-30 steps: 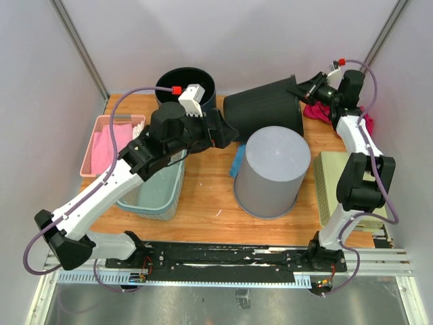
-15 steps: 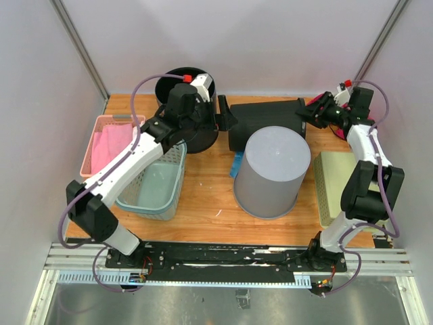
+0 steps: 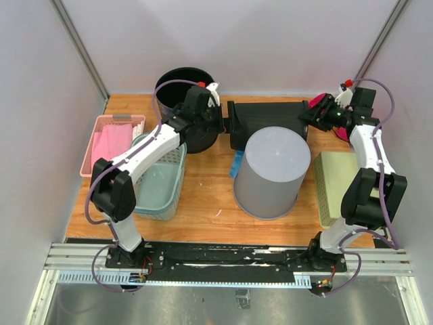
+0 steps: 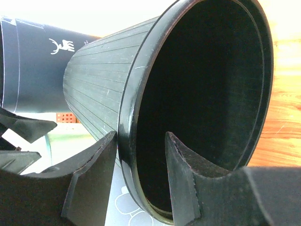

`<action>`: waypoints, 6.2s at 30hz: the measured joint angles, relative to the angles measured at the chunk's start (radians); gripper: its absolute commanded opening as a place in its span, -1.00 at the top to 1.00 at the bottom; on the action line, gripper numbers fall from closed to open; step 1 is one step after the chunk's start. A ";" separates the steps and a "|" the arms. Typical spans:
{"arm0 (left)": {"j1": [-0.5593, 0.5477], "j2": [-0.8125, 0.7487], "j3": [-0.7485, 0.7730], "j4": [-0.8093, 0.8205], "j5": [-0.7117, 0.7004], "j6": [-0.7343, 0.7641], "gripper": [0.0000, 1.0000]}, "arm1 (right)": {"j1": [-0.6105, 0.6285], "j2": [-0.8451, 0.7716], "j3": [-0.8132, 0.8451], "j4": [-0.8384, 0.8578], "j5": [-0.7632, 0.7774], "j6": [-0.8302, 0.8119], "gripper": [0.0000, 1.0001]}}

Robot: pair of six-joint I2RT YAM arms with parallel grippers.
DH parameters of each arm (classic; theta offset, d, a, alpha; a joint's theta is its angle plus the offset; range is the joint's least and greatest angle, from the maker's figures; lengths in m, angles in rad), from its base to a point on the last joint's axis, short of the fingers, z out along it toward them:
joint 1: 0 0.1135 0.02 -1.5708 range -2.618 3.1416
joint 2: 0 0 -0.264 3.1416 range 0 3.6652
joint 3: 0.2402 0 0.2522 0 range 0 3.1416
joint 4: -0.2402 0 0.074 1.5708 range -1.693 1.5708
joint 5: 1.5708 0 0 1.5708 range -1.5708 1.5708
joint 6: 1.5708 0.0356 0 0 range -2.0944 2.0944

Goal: Turn the large container upside down

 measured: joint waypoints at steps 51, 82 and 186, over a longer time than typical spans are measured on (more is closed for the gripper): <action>-0.074 0.216 0.346 -0.054 -0.245 -0.034 -0.98 | -0.039 0.017 0.000 -0.005 -0.039 -0.002 0.10; -0.026 0.353 0.332 0.135 0.155 -0.130 -0.61 | -0.082 0.024 -0.033 0.086 -0.049 0.023 0.10; -0.034 0.056 0.201 0.154 0.173 -0.159 -0.88 | 0.393 0.211 0.497 -0.295 0.492 -0.647 0.55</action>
